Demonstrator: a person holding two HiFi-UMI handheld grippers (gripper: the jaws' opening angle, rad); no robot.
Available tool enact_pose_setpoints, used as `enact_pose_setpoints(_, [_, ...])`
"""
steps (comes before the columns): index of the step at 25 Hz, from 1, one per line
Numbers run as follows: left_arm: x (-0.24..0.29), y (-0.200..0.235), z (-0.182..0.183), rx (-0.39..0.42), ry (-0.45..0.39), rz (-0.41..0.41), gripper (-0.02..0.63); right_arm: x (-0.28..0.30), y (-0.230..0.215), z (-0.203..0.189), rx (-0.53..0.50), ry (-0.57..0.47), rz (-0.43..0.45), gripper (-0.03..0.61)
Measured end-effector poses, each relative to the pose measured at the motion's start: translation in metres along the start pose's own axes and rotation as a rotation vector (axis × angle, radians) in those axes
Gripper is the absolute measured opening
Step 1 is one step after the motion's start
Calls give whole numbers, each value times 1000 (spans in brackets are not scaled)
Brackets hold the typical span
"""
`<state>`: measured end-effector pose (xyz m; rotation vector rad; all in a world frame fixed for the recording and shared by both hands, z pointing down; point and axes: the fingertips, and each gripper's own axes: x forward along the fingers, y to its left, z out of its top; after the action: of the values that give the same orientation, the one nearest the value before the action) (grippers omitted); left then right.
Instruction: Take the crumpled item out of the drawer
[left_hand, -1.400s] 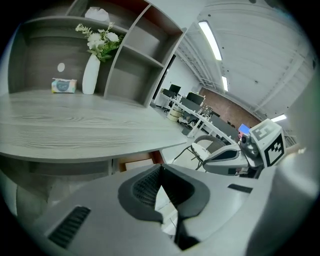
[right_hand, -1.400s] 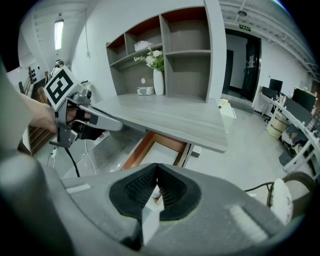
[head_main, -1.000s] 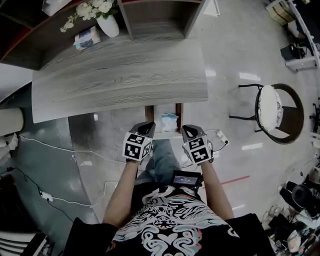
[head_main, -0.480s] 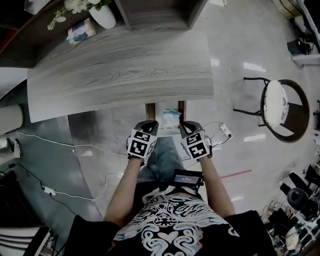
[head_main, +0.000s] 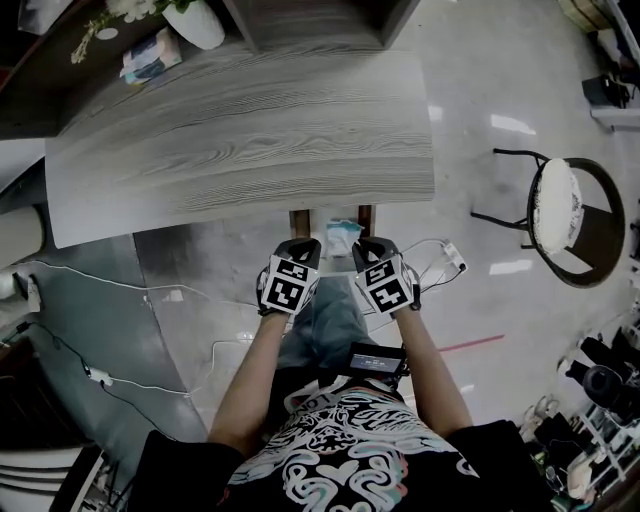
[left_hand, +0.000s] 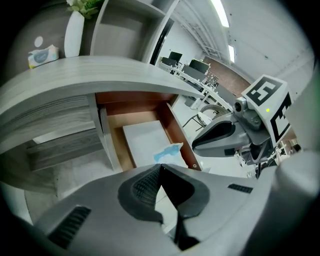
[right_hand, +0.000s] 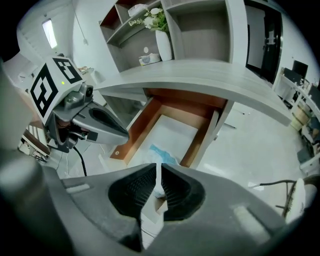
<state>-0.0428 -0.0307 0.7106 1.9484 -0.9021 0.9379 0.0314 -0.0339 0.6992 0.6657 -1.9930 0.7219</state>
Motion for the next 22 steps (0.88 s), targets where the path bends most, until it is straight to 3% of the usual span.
enact_pose_setpoints(15, [22, -7, -10, 44, 80, -22, 0, 38, 14, -15, -27, 99, 56, 23])
enact_pose_setpoints(22, [25, -5, -10, 12, 83, -20, 0, 47, 13, -19, -36, 141, 50, 23])
